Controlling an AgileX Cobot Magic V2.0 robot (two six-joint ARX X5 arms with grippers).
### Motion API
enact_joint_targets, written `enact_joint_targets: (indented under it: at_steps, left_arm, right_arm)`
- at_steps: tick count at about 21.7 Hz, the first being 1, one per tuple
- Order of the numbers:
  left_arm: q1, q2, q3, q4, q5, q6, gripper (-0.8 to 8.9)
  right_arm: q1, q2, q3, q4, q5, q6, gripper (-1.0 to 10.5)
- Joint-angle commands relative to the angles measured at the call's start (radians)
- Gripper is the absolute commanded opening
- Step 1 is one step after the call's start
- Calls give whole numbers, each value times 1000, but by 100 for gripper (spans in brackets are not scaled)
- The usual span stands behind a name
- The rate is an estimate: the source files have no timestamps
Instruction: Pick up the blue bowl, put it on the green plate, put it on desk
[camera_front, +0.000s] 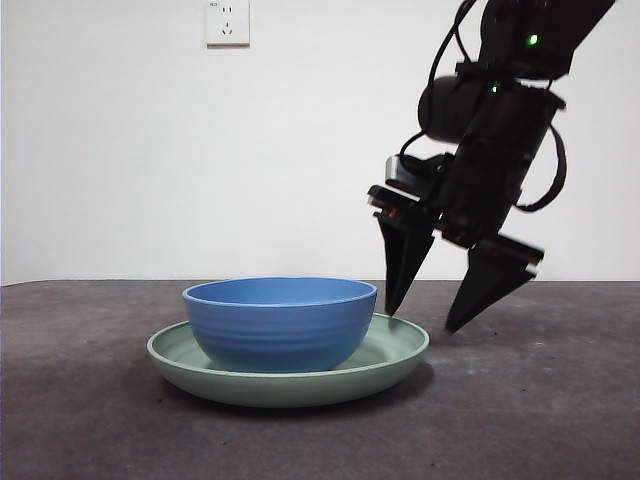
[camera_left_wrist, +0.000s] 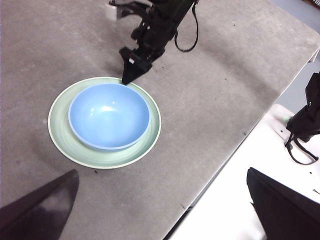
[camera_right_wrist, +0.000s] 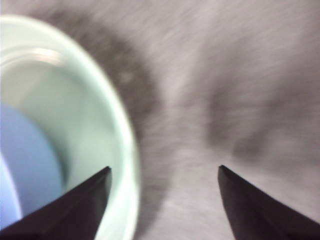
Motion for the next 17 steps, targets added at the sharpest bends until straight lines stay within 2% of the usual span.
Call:
enact_joint_targets:
  at_steps: [1,3,5,11,17]
  left_arm:
    - [-8,3,9,-11,1,14,782]
    - [-8,3,9,-15,0,11,782]
    - [-8,3,9,-15,0,11,782]
    - [-8,4,9,-18,0,-12,782]
    - [-8,6,9,-19,0,-16,782]
  right_arm:
    - [-17,-47,37,-14,37,-27,468]
    - [-34,-115,48,-26,35,-43,532]
    - [-41,-211,51,-46,23,-63,534]
    - [-27,-571,51,-284,22,-72,556]
    - [4,-822,49,-479,108,-77,604]
